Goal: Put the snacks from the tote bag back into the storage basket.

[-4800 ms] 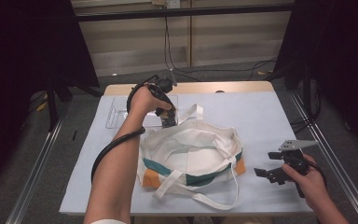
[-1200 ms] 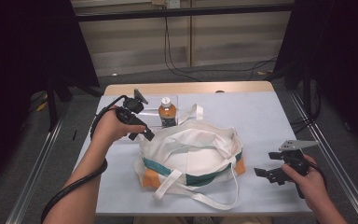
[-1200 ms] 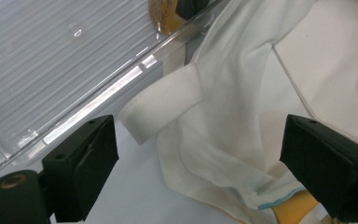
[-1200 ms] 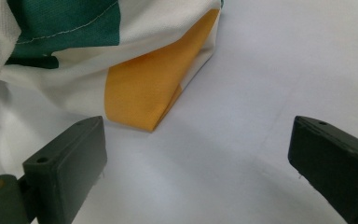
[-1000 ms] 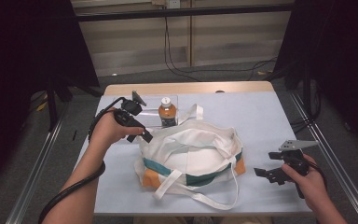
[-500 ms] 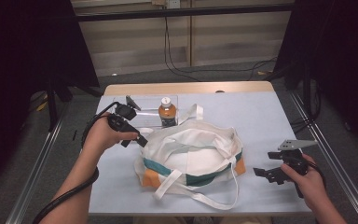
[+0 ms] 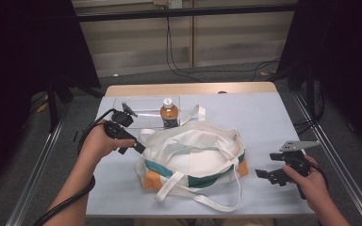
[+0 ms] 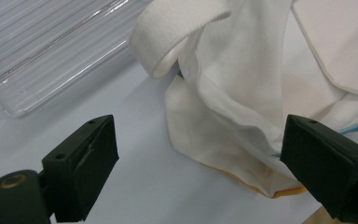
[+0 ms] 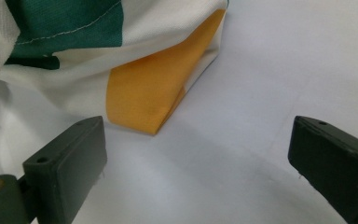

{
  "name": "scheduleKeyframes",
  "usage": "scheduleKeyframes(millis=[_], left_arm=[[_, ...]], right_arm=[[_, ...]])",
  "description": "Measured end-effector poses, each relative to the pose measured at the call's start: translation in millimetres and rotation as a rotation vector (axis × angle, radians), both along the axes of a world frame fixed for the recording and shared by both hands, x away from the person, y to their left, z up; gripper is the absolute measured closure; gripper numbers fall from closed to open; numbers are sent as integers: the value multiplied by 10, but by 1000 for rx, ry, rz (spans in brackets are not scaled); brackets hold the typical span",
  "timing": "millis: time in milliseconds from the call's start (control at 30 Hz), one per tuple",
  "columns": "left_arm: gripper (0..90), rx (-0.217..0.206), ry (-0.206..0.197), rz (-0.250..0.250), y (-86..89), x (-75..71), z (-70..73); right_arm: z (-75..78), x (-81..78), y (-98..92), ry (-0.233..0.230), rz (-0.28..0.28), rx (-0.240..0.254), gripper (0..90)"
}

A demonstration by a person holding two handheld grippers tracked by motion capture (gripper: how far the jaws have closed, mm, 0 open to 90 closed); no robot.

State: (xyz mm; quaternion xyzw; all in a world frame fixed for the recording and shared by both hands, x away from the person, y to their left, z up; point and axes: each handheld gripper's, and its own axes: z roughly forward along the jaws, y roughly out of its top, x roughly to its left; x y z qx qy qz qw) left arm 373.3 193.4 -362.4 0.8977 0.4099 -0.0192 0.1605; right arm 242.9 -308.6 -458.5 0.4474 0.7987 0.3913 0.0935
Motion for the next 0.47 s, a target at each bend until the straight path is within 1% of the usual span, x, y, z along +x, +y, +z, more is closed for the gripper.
scheduleKeyframes(millis=[67,133,167,200,267,400,433,467], left_arm=[[106,2,0,2,26,-15,-17],[107,-3,2,9,51,-33,-40],[107,-7,0,10,60,-39,-56],[106,0,3,3,73,-44,-64],[106,-10,-3,10,91,-62,-90],[105,-9,-26,15,137,-97,-120],[105,-12,-29,20,150,-109,-131],[104,-22,-44,23,159,-125,-153]], right_arm=[[1,0,5,3,-1,0,41],[1,5,2,-4,-1,-2,42],[3,4,2,1,-3,1,42],[3,4,1,2,-3,3,42],[-4,6,1,1,-4,1,42],[-7,5,-9,1,-7,2,42],[-8,6,-12,1,-8,3,42],[-7,6,-15,0,-9,3,42]])
